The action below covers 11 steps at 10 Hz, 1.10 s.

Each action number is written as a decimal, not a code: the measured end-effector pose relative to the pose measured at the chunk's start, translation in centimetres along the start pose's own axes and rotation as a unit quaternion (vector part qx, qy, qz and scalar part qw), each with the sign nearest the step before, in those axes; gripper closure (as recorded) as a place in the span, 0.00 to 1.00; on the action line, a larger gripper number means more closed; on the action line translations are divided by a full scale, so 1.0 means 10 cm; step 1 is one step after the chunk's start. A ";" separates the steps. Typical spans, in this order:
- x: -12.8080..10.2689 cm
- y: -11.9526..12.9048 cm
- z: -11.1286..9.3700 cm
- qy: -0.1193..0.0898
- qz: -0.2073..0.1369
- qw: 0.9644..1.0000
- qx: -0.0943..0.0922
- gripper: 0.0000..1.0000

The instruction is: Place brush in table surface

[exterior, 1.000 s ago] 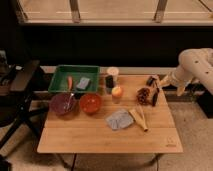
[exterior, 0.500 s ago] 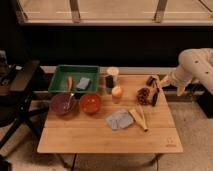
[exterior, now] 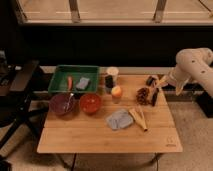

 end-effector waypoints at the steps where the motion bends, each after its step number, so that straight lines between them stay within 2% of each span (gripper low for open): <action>1: 0.00 0.09 0.13 0.009 -0.013 1.000 -0.006 0.29; 2: -0.02 0.16 0.30 0.024 -0.023 0.999 -0.016 0.29; 4: -0.09 0.36 0.54 0.052 -0.034 0.997 -0.050 0.29; 7: -0.25 0.48 0.61 0.027 -0.027 0.997 -0.073 0.29; 9: -0.38 0.62 0.51 0.022 -0.024 0.994 -0.101 0.29; 11: -0.41 0.59 0.48 0.021 -0.023 0.994 -0.104 0.29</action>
